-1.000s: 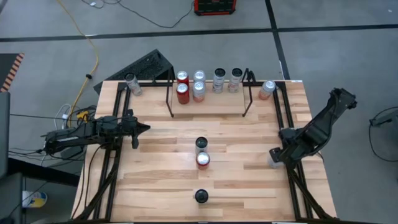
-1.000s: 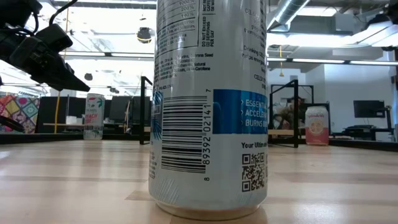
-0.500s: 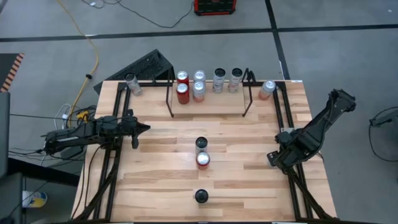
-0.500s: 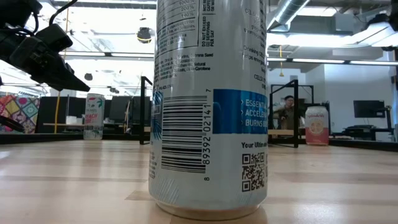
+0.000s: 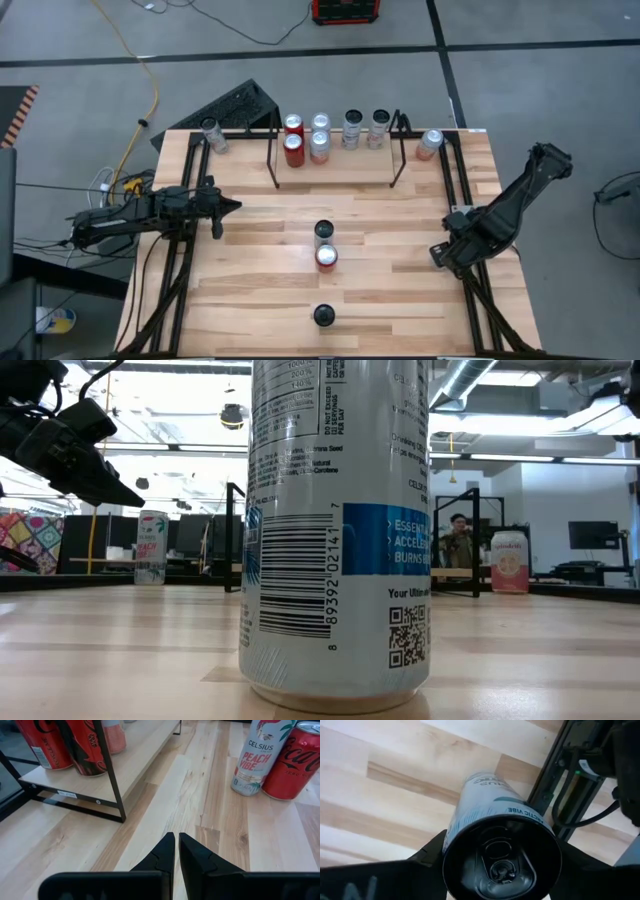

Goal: Place canned beverage on shelf
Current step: Put the right white blue soda can on the shelf aligned with the other white blue soda can

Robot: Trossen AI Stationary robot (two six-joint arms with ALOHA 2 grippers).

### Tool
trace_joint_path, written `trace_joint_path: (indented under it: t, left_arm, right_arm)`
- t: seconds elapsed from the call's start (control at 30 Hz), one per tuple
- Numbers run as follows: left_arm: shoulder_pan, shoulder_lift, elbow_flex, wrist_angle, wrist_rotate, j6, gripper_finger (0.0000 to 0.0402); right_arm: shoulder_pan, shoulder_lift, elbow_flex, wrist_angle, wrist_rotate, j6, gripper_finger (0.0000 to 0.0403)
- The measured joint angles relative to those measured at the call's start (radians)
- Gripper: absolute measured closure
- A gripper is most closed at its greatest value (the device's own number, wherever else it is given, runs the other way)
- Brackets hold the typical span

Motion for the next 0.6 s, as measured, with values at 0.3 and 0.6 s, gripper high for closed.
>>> trace_joint_path:
  t: [0.3,0.6]
  left_arm:
    - [0.000,0.000,0.000,0.000,0.000,0.000,0.0391]
    - [0.000,0.000,0.000,0.000,0.000,0.000,0.0391]
  right_arm:
    - [-0.042,0.012,0.118,0.007,0.004,-0.020,0.0179]
    - [-0.291,0.143,0.365,0.017,0.111,-0.317,0.0179]
